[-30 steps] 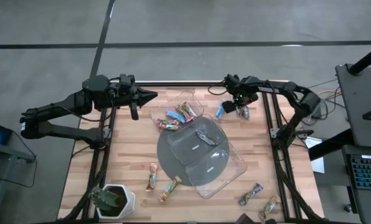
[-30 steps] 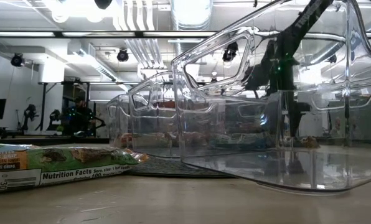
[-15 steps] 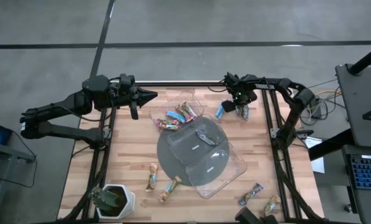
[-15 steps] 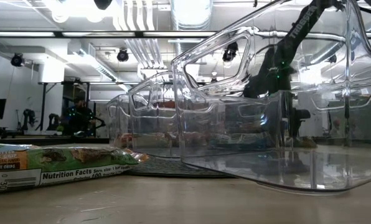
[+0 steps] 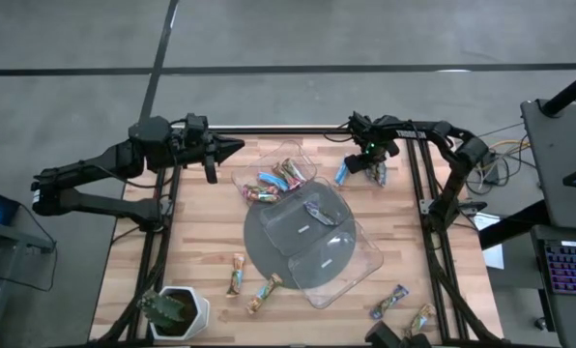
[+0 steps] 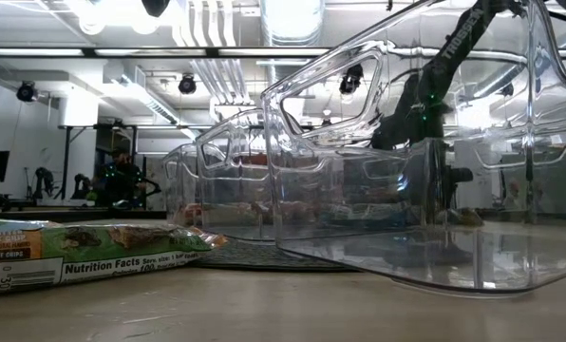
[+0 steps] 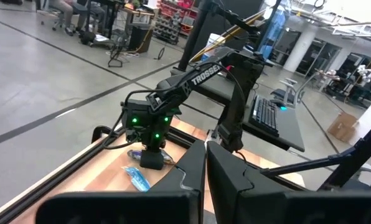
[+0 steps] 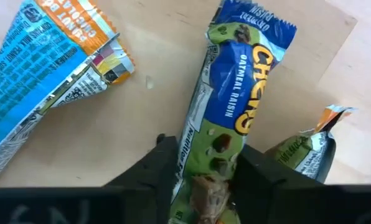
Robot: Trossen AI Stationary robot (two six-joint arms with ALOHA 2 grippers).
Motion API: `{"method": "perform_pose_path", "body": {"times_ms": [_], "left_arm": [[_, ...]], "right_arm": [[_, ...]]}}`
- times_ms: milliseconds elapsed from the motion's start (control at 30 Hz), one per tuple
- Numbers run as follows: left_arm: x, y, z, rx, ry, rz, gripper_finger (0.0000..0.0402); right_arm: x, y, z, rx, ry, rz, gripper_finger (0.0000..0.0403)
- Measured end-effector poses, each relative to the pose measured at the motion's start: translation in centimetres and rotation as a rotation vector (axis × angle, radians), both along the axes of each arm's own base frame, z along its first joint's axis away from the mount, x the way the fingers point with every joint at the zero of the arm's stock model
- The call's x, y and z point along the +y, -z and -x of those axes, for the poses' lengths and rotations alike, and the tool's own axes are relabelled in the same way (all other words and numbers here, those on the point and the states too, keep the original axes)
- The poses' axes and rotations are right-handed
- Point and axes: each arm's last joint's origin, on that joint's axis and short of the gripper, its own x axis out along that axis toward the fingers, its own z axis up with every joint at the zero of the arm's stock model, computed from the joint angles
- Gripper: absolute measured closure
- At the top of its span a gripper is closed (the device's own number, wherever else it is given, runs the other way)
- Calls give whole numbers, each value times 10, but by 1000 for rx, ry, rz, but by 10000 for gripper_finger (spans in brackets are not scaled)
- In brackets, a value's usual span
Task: Pick and place Granola Bars by type
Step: Put the blue granola bar into the middle transparent bin
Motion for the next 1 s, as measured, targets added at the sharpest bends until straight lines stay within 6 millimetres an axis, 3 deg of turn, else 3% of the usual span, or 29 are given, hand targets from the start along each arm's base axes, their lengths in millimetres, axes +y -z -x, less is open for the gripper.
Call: {"method": "perform_pose_path", "body": {"times_ms": [267, 433, 567, 800, 1000], "left_arm": [[0, 0, 0, 0, 0, 0, 402], [0, 0, 0, 0, 0, 0, 402], [0, 0, 0, 0, 0, 0, 402], [0, 0, 0, 1, 0, -3, 402], [0, 0, 0, 1, 0, -5, 402]], "right_arm": [[1, -7, 1, 0, 0, 0, 360], [0, -39, -1, -59, -12, 63, 364], [5, -76, 1, -126, -4, 106, 361], [40, -144, -2, -386, -50, 153, 364], [86, -177, -10, -522, -137, 171, 364]]}}
